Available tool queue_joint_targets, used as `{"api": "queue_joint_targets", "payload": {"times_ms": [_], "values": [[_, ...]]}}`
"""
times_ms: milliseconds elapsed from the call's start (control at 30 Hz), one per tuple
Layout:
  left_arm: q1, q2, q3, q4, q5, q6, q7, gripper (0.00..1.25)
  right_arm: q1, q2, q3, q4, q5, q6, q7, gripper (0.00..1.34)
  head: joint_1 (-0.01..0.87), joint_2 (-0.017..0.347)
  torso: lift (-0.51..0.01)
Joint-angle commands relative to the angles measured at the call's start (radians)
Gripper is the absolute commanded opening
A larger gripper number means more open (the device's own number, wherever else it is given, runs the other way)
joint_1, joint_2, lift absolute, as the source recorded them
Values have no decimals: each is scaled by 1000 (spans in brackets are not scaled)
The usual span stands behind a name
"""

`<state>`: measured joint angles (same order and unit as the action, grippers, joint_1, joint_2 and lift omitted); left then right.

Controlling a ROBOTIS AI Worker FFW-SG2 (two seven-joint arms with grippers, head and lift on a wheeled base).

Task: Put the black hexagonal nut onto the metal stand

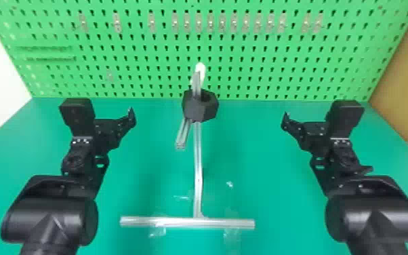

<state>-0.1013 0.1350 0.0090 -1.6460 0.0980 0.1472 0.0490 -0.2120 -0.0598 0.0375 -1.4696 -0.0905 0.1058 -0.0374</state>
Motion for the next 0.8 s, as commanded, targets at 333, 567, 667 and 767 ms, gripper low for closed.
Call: {"api": "queue_joint_targets", "payload": {"times_ms": [333,567,667,767], "values": [[0,0,-1,0,0,0,0,1101,-1,0,1,0,-2,0,1,1267,693,81,-1],[0,0,-1,0,-1,0,0,1101,-1,0,1,0,-3,0,1,1267,693,81,-1],[0,0,-1,0,-1,0,0,1101,-1,0,-1,0,-3,0,1,1267,693,81,-1],[0,0,-1,-1,-1,0,0,1101,-1,0,-1,0,-3,0,1,1267,693,81,-1]]}}
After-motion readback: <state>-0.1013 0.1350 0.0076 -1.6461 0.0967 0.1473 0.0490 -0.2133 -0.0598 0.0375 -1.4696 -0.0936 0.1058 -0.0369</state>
